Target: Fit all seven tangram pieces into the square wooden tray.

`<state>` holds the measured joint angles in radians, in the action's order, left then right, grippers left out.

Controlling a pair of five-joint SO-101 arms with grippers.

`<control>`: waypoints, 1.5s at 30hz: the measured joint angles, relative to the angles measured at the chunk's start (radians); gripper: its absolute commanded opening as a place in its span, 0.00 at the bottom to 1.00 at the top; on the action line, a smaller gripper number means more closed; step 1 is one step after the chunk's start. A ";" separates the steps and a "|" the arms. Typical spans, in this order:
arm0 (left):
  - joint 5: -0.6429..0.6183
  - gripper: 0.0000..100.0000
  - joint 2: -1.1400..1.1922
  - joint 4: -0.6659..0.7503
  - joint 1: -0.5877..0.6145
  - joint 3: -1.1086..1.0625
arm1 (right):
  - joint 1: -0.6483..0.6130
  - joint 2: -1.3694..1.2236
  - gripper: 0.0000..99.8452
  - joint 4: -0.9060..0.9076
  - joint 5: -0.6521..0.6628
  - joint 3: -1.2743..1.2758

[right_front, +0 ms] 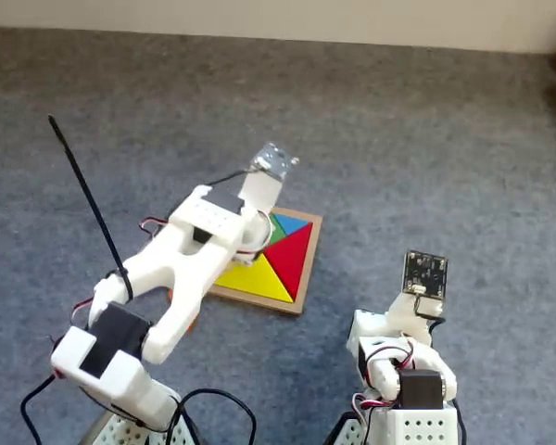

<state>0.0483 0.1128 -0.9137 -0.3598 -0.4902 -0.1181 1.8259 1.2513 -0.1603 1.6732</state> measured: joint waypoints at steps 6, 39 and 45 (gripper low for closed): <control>0.000 0.05 -0.060 -0.002 -0.055 -0.066 | 0.000 0.000 0.01 0.000 0.000 0.000; -0.063 0.31 -0.660 -0.273 0.269 -0.388 | 0.012 0.000 0.01 0.000 0.000 0.000; -0.175 0.31 -0.669 -0.273 0.359 -0.479 | 0.012 0.000 0.01 0.000 0.000 0.000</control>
<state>-0.1266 -0.5562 -1.1868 -0.0008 -0.9689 -0.1059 1.8259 1.2513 -0.1603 1.6732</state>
